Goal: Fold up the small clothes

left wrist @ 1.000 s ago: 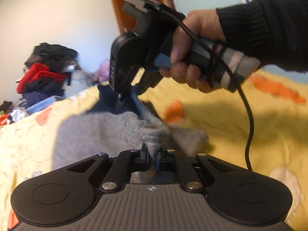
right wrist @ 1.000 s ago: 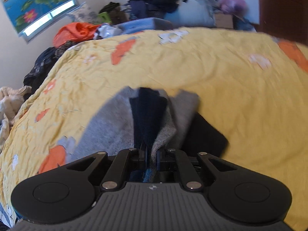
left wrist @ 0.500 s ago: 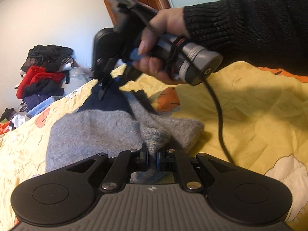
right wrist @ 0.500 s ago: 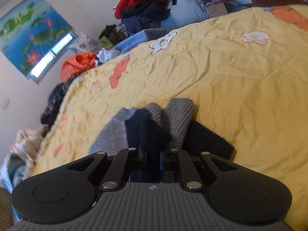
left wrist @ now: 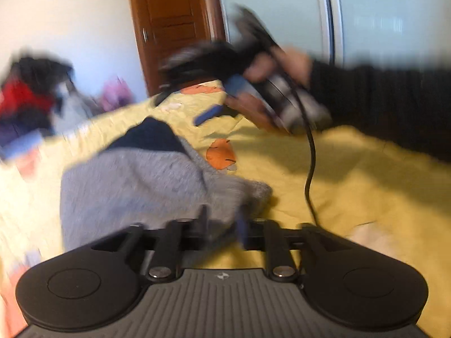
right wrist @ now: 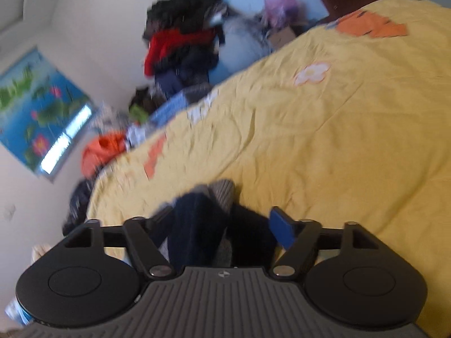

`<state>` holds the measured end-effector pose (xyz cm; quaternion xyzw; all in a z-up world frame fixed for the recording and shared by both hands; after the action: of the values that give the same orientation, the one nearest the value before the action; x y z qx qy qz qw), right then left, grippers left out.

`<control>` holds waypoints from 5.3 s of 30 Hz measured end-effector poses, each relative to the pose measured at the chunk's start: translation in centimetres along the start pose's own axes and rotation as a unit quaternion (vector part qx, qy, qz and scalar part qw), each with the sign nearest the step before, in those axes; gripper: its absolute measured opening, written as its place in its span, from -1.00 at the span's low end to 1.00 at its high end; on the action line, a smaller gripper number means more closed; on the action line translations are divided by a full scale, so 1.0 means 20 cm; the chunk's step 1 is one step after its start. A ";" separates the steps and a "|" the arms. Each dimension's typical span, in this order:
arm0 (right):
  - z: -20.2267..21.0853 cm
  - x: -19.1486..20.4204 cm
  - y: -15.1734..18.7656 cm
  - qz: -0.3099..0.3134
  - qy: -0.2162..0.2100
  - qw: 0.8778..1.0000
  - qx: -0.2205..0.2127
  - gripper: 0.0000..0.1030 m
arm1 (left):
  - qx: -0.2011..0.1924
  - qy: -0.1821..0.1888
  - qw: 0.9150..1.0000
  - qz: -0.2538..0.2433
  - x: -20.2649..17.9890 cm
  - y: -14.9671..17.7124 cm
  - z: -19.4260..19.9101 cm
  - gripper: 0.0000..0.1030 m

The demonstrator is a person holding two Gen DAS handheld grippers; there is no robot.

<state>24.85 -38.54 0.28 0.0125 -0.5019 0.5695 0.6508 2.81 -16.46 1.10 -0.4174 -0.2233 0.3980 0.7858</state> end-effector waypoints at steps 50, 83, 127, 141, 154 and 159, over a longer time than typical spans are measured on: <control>-0.03 0.54 0.47 0.084 -0.022 0.994 0.070 -0.03 | 0.081 -0.105 0.939 0.318 1.23 0.26 0.20 0.44; -0.16 0.65 0.69 0.179 0.047 0.971 0.153 -0.63 | 0.095 -0.150 0.978 0.106 0.87 0.33 0.17 -0.71; -0.30 0.86 0.38 0.271 0.070 0.960 -0.010 0.34 | 0.085 -0.166 0.969 0.162 0.91 0.21 0.47 -0.76; -0.71 0.68 0.39 0.244 0.116 0.962 0.033 0.40 | 0.073 -0.196 0.968 0.136 0.91 0.13 -0.12 -0.66; -0.16 0.47 0.38 0.072 0.040 0.995 0.058 0.62 | 0.054 -0.040 0.908 0.413 1.33 0.32 0.16 0.41; -0.14 0.40 0.57 0.029 0.001 0.994 0.109 0.59 | 0.064 0.022 0.890 0.451 1.29 0.32 0.07 0.41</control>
<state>16.75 -27.11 -2.15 0.0684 -0.4361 0.6397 0.6292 14.13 7.30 -3.11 -0.4309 0.0319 0.7137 0.5512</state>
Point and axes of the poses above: each gripper's, at about its wrist camera, not at the fingertips, and z roughly against the way its jaws point, x to its left, y to its underside, the point moved 4 cm from there along -z, roughly the way its jaws point, and after that the axes turned 1 degree about z, right-handed, at the moved point
